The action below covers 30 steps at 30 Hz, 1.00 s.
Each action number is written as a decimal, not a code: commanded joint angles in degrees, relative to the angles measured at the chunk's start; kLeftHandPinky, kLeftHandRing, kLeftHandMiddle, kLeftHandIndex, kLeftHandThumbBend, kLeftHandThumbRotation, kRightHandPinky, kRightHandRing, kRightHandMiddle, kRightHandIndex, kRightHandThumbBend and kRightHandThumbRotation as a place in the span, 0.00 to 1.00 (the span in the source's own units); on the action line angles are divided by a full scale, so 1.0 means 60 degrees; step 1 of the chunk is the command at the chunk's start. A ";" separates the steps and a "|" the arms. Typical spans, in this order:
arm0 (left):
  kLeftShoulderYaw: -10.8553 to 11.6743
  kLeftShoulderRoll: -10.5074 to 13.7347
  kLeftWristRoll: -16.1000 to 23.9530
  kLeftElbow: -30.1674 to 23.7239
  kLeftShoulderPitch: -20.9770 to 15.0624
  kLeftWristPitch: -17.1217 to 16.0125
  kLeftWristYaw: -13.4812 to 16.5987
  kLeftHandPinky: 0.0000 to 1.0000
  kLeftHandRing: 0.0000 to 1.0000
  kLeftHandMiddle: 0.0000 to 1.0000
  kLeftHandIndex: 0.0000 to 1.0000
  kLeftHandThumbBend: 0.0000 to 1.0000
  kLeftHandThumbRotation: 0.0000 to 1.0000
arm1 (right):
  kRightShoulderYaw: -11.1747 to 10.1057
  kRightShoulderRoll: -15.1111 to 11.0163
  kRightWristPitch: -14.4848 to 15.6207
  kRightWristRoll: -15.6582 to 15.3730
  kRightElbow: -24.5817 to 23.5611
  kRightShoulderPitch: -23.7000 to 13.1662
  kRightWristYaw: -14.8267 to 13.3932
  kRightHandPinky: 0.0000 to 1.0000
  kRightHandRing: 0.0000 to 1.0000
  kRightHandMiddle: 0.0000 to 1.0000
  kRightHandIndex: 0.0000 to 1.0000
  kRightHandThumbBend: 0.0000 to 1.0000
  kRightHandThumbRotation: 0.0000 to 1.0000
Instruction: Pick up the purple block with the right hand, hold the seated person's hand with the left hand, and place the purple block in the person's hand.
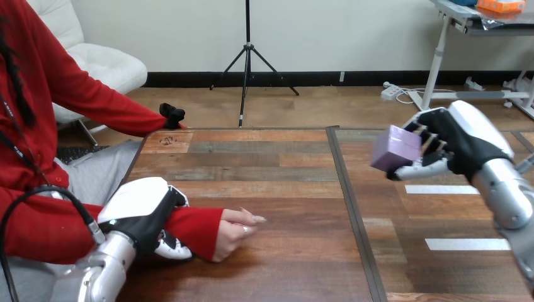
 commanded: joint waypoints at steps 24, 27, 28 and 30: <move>0.0762 -0.0654 -0.0619 -0.2380 -0.1125 -0.0924 0.1167 0.33 0.40 0.45 0.45 0.63 0.01 | -0.0005 0.1059 -0.0024 0.0027 -0.1562 -0.0190 0.0290 0.37 0.40 0.45 0.49 0.62 0.00; 0.0792 -0.0719 -0.0660 -0.2484 -0.1234 -0.0951 0.1164 0.34 0.41 0.45 0.46 0.64 0.00 | 0.0041 0.1144 -0.0027 -0.0043 -0.1694 -0.0159 0.0293 0.35 0.39 0.45 0.49 0.63 0.00; 0.0799 -0.0733 -0.0664 -0.2502 -0.1256 -0.0955 0.1162 0.34 0.41 0.45 0.46 0.64 0.00 | 0.0045 0.1165 -0.0029 -0.0060 -0.1721 -0.0151 0.0295 0.35 0.39 0.45 0.49 0.63 0.00; 0.0811 -0.0784 -0.0676 -0.2552 -0.1342 -0.0978 0.1171 0.34 0.41 0.45 0.46 0.65 0.00 | 0.0065 0.1236 -0.0105 -0.0065 -0.1792 -0.0119 0.0289 0.33 0.38 0.44 0.49 0.63 0.00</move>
